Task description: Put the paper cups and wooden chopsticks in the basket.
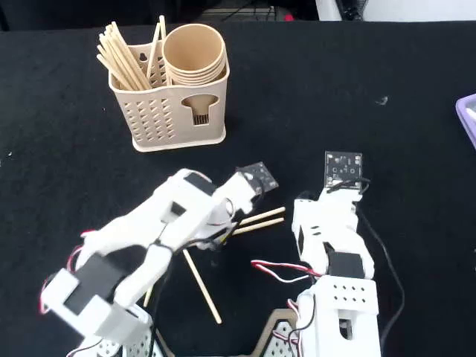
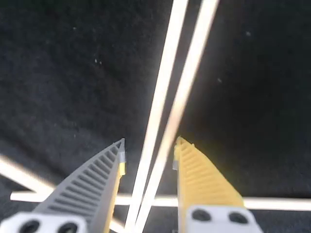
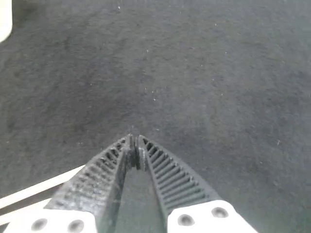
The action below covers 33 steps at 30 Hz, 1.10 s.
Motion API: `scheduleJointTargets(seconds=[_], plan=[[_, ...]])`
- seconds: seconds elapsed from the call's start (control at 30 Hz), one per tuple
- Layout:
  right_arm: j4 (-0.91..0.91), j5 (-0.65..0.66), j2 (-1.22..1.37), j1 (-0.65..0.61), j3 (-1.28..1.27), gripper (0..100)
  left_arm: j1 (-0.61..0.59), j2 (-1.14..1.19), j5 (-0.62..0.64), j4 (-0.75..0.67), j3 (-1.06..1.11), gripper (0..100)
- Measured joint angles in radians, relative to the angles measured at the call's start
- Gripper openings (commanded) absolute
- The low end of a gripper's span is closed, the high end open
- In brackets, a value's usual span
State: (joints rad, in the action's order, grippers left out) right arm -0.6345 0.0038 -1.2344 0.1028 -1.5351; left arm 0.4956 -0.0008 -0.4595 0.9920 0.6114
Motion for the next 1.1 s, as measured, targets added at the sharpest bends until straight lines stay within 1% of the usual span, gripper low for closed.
scheduleJointTargets(seconds=[0.13,0.27,0.3,0.37,0.4,0.43,0.53,0.67,0.77,0.87,1.03,1.1], plan=[[0.002,-0.002,0.000,0.000,0.000,1.1,-0.005,0.097,0.014,0.005,-0.078,17],[0.006,-0.002,0.000,0.000,0.000,1.1,-0.002,0.143,0.014,0.008,-0.118,16],[0.014,-0.002,0.000,0.000,0.000,1.1,-0.002,0.146,0.014,0.008,-0.121,14],[0.021,-0.002,0.000,0.000,0.000,1.1,0.000,0.147,0.014,0.008,-0.123,5],[0.023,-0.002,0.000,0.000,0.000,1.1,0.002,0.147,0.015,0.008,-0.123,2],[0.025,-0.002,0.000,0.000,0.000,1.1,0.005,0.147,0.015,0.008,-0.123,4],[0.028,-0.002,0.000,0.000,0.000,1.1,0.015,0.150,0.017,0.012,-0.124,3],[0.028,-0.002,0.000,0.000,0.000,1.1,0.026,0.158,0.018,0.089,-0.176,3],[0.028,-0.002,0.000,0.000,0.000,1.1,0.017,0.130,0.017,0.157,-0.198,3],[0.028,-0.002,0.000,0.000,0.000,1.1,0.015,0.051,0.017,0.226,-0.198,3],[0.028,-0.002,0.000,0.000,0.000,1.1,0.014,-0.094,0.018,0.279,-0.198,3],[0.028,-0.002,0.000,0.000,0.000,1.1,-0.009,-0.150,0.018,0.282,-0.198,3]])
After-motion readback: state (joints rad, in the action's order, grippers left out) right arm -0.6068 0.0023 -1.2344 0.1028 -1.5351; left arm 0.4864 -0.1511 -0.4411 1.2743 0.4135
